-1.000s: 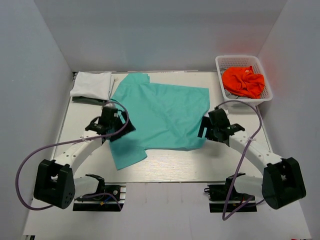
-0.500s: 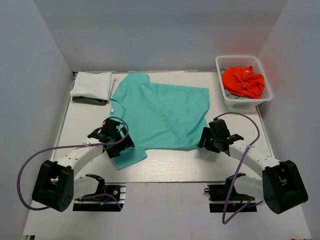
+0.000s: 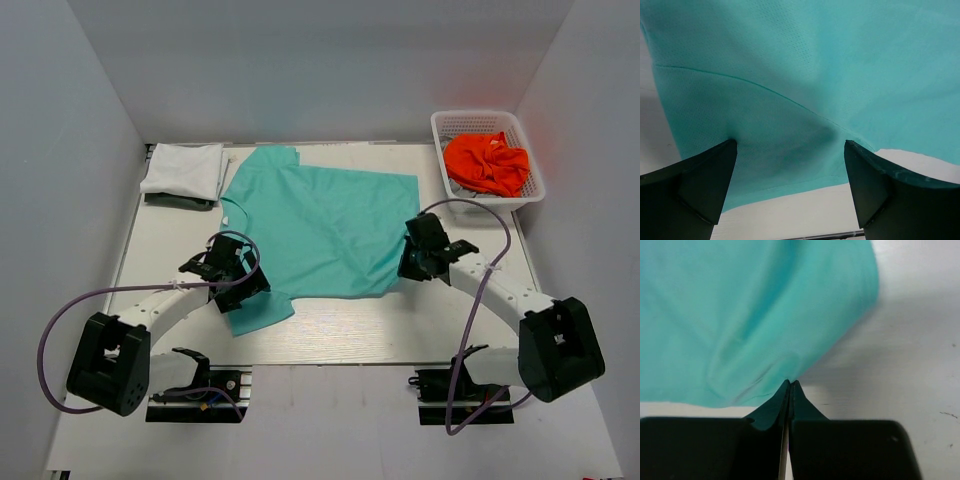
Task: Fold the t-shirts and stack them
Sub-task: Flatten out the tshirt
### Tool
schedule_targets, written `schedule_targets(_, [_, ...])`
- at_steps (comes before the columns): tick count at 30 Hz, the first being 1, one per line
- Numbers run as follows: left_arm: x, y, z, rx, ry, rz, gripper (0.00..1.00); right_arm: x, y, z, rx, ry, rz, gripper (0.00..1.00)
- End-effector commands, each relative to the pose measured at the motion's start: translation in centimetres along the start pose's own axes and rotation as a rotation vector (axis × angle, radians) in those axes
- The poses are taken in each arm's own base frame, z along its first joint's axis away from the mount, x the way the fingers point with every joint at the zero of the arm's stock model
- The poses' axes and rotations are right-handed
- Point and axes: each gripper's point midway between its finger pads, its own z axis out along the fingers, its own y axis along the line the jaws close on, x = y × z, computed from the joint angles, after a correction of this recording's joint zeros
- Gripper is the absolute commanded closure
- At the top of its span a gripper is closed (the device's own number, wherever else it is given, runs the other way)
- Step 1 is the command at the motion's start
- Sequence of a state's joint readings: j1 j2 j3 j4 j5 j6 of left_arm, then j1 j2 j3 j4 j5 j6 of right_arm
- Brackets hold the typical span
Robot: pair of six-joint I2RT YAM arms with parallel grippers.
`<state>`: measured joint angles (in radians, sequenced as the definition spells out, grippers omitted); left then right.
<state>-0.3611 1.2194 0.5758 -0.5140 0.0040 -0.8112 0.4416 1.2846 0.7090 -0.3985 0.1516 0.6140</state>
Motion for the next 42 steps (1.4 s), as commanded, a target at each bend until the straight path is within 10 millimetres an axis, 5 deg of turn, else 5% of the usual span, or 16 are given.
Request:
schedule_targets(1, [-0.7, 0.6, 0.3, -0.036, -0.034, 0.023, 0.01, -0.6, 2.0, -1.9, -0.022, 0.028, -0.064, 1.0])
schedule_targets(5, [-0.5, 0.8, 0.6, -0.052, -0.018, 0.033, 0.01, -0.5, 4.5, -1.0, -0.039, 0.077, -0.121, 1.0])
schedule_targets(7, [-0.7, 0.6, 0.6, -0.052, -0.017, 0.033, 0.01, -2.1, 6.0, -1.2, -0.023, 0.048, -0.149, 1.0])
schedule_targets(11, [-0.9, 0.7, 0.7, -0.072, -0.011, 0.043, 0.01, -3.6, 8.5, 1.8, 0.03, 0.057, -0.239, 1.0])
schedule_targets(12, [-0.9, 0.7, 0.7, -0.072, -0.011, 0.043, 0.01, -4.7, 9.2, 2.0, 0.045, 0.031, -0.248, 0.9])
schedule_targets(15, [-1.0, 0.8, 0.9, -0.087, -0.009, 0.044, 0.01, -5.6, 9.5, 4.1, 0.129, 0.019, -0.32, 0.85])
schedule_targets(17, [-1.2, 0.6, 1.0, -0.088, -0.008, 0.044, 0.01, -6.8, 11.4, 4.0, 0.101, -0.021, -0.356, 0.75])
schedule_targets(21, [-1.1, 0.8, 1.5, -0.106, 0.01, 0.054, 0.01, -7.6, 12.1, 1.9, 0.056, -0.067, -0.397, 0.46])
schedule_targets(23, [-0.9, 0.9, 1.9, -0.115, 0.02, 0.054, 0.01, -8.2, 12.6, 0.6, -0.013, -0.127, -0.37, 0.23])
schedule_targets(25, [-1.0, 0.6, 1.9, -0.102, 0.02, 0.053, 0.01, -7.3, 11.2, 0.1, -0.029, -0.148, -0.349, 0.11])
schedule_targets(28, [-0.7, 0.6, 2.3, -0.103, 0.034, 0.053, 0.01, -7.6, 9.8, -1.7, -0.05, -0.198, -0.287, 0.1])
schedule_targets(32, [-0.4, 0.8, 2.6, -0.11, 0.054, 0.062, 0.01, -4.8, 7.1, -1.0, -0.033, -0.128, -0.238, 0.13])
schedule_targets(36, [-0.5, 0.7, 2.6, -0.11, 0.054, 0.062, 0.01, -4.0, 5.0, -1.6, -0.018, -0.122, -0.197, 0.15])
schedule_targets(42, [-0.3, 1.0, 2.9, -0.122, 0.068, 0.072, 0.01, -2.7, -0.8, -2.2, 0.142, -0.122, -0.092, 0.19])
